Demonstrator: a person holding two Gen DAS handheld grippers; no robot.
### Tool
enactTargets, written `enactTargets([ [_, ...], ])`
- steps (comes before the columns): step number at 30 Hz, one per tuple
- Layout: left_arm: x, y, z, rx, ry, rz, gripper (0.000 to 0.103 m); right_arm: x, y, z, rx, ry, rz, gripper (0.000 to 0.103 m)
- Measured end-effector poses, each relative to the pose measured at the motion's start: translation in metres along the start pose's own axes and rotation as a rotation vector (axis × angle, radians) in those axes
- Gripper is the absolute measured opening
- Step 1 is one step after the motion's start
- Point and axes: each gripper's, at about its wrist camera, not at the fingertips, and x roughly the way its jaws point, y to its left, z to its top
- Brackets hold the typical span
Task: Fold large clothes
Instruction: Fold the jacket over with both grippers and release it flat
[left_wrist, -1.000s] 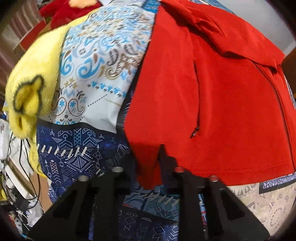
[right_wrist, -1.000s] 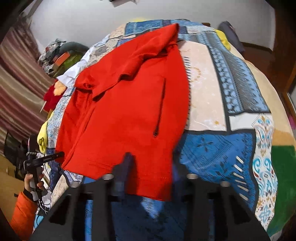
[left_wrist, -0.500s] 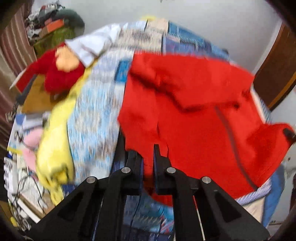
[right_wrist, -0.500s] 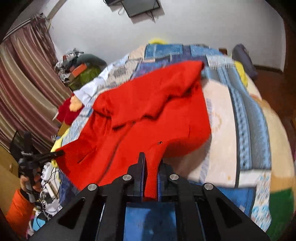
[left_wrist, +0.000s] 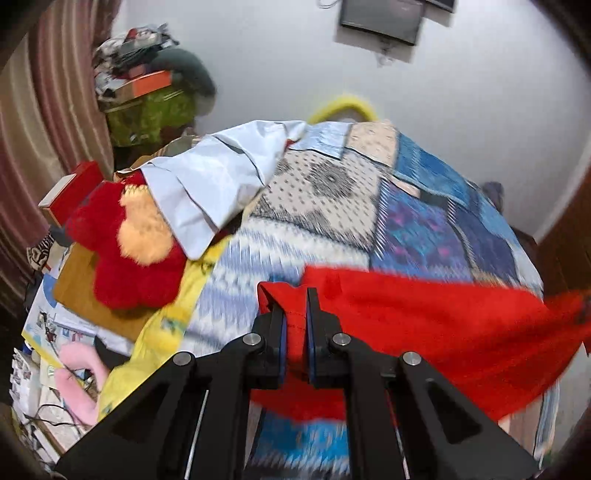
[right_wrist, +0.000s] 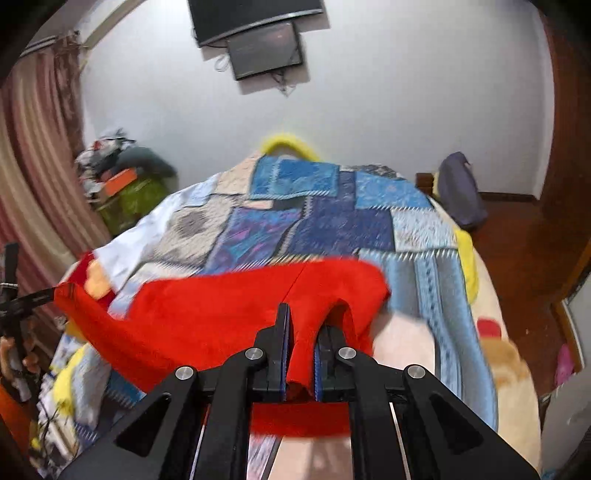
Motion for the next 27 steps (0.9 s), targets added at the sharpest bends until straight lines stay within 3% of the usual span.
enactTargets([
  [5, 0.086, -0.015, 0.022, -0.02, 0.073, 0.086, 0.009, 0.094, -0.011, 0.036, 0.019, 0.056, -0.096, 0.007],
  [11, 0.162, -0.018, 0.011, -0.005, 0.176, 0.142, 0.01, 0.173, -0.038, 0.035, 0.069, 0.147, -0.116, 0.008],
  [18, 0.194, -0.021, -0.006, 0.083, 0.235, 0.22, 0.017, 0.175, -0.051, 0.035, -0.01, 0.156, -0.08, 0.01],
  [20, 0.196, -0.024, -0.008, 0.106, 0.242, 0.28, 0.017, 0.166, -0.057, 0.041, -0.004, 0.131, -0.123, 0.019],
  [22, 0.198, -0.023, -0.008, 0.118, 0.266, 0.309, 0.017, 0.152, -0.069, 0.051, -0.028, 0.067, -0.455, 0.019],
  [23, 0.194, -0.023, -0.006, 0.117, 0.261, 0.298, 0.017, 0.147, -0.08, 0.055, -0.02, 0.055, -0.496, 0.019],
  [26, 0.171, -0.027, 0.003, 0.154, 0.223, 0.278, 0.022, 0.126, -0.121, 0.063, 0.09, 0.117, -0.335, 0.019],
  [27, 0.161, -0.031, 0.007, 0.179, 0.203, 0.273, 0.03, 0.114, -0.127, 0.063, 0.096, 0.113, -0.295, 0.019],
])
